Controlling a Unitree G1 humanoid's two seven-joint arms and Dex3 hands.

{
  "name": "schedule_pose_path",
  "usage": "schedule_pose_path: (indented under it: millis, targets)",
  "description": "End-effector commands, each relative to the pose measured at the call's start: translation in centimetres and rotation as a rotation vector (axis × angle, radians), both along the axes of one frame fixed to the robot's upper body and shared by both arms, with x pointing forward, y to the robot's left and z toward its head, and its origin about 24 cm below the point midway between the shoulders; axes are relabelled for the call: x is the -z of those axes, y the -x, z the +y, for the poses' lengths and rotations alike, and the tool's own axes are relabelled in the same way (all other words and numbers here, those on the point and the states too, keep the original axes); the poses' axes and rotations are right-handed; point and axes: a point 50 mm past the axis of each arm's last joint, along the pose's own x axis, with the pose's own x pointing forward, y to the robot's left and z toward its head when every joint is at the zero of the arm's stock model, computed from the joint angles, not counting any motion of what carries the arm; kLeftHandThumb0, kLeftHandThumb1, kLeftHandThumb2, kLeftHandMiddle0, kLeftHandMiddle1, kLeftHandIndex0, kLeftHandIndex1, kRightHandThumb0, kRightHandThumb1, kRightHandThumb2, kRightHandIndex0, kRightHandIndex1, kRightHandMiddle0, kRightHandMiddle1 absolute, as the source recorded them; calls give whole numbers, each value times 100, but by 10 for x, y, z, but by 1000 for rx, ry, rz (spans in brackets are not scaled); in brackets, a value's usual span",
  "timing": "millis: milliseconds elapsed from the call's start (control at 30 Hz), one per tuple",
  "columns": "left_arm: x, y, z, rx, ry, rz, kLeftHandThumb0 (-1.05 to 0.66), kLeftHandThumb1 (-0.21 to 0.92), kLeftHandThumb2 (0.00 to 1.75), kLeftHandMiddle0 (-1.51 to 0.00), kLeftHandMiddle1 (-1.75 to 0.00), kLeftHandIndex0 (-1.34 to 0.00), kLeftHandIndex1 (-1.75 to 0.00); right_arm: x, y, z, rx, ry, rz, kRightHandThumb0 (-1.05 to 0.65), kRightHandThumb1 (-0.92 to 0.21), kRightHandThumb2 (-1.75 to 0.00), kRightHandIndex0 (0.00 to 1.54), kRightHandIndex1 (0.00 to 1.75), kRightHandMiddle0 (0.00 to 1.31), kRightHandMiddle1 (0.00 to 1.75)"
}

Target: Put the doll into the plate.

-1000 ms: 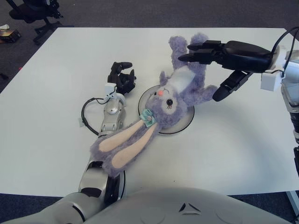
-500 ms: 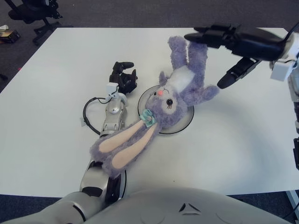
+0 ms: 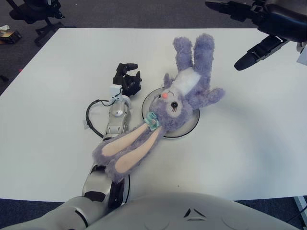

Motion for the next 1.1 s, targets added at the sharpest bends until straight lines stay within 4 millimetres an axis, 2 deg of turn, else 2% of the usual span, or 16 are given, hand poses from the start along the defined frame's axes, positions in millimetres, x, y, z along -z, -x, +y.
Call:
schedule_pose_path:
  millis: [0,167,267,400,600,800,833,867,900,933,967,1000,1033,1067]
  targets:
    - [8,2,1,-12,-8,42,-1,68,68,-55,-155,-39,-139,7,-2,-9,37,-56,-15,-51,-88,0,12,1,6,3]
    - [8,2,1,-14,-10,41,-1,68,68,-55,-155,-39,-139,19,-4,-15,112,-218,-5,-50,-89,-1,20,2,10,4]
    - [8,2,2,-17,-11,40,-1,68,68,-55,-155,-39,-139,42,-6,-20,156,-455,55,-54,-91,-4,30,2,14,5]
    - [8,2,3,-19,-12,40,-1,68,68,-55,-155,-39,-139,61,-12,-29,170,-651,139,-59,-92,-9,37,3,17,6]
    - [8,3,4,-21,-12,41,-1,68,68,-55,-155,-39,-139,81,-22,-45,173,-818,251,-59,-92,-23,46,4,21,6]
    - [8,3,4,-22,-12,41,-1,68,68,-55,-155,-39,-139,84,-24,-47,152,-844,272,-58,-92,-28,49,4,22,6]
    - [8,3,5,-24,-13,41,-1,68,68,-55,-155,-39,-140,91,-24,-46,135,-921,312,-58,-92,-28,49,4,23,6]
    - [8,4,6,-26,-13,41,-1,68,68,-55,-155,-39,-140,98,-24,-47,115,-994,347,-52,-92,-32,56,7,30,10]
    - [8,4,7,-27,-14,42,-1,68,68,-55,-155,-39,-140,103,-24,-47,100,-1044,372,-46,-92,-34,66,10,41,19]
    - [8,4,7,-29,-14,42,-1,68,68,-55,-155,-39,-140,107,-23,-47,88,-1076,390,-43,-92,-35,69,11,45,22]
    - [8,4,8,-29,-15,42,-1,68,68,-55,-155,-39,-140,109,-23,-46,82,-1085,395,-40,-92,-35,76,13,41,70]
    - [8,4,8,-30,-15,42,-1,68,68,-54,-155,-39,-140,109,-23,-46,78,-1089,399,-38,-92,-37,80,15,38,102]
    - [8,4,8,-30,-15,42,-1,68,68,-54,-155,-39,-140,110,-22,-46,75,-1091,402,-37,-92,-38,83,16,36,123]
    - [8,4,8,-30,-15,43,-1,68,68,-54,-155,-39,-140,110,-22,-46,74,-1093,403,-37,-92,-38,84,17,35,130]
